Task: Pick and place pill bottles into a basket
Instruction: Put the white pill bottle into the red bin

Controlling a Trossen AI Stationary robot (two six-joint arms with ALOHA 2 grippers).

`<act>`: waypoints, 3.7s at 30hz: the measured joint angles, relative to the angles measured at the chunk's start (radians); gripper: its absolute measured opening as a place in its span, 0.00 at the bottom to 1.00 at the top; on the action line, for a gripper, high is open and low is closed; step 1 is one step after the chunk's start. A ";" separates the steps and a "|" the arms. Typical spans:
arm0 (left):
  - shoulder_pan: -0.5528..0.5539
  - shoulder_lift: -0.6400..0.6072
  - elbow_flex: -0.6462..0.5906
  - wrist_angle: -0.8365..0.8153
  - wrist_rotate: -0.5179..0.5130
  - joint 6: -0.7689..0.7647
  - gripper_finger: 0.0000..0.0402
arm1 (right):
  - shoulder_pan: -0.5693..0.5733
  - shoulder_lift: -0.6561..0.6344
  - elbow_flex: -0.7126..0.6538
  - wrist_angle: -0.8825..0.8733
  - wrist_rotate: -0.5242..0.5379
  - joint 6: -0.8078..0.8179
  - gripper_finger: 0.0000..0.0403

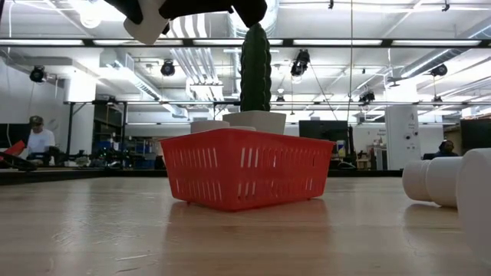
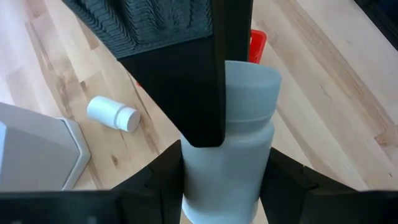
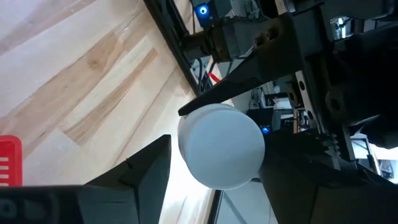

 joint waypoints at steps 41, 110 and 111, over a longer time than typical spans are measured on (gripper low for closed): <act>0.000 -0.016 0.002 -0.112 -0.003 -0.119 0.69 | -0.004 0.000 0.000 -0.045 0.002 0.072 0.35; -0.001 -0.505 -0.211 0.056 -0.060 -0.253 0.69 | -0.214 -0.135 -0.092 -0.666 -0.637 1.201 0.35; -0.001 -0.505 -0.211 0.056 -0.060 -0.253 0.69 | -0.214 -0.135 -0.094 -0.658 -0.637 1.201 0.35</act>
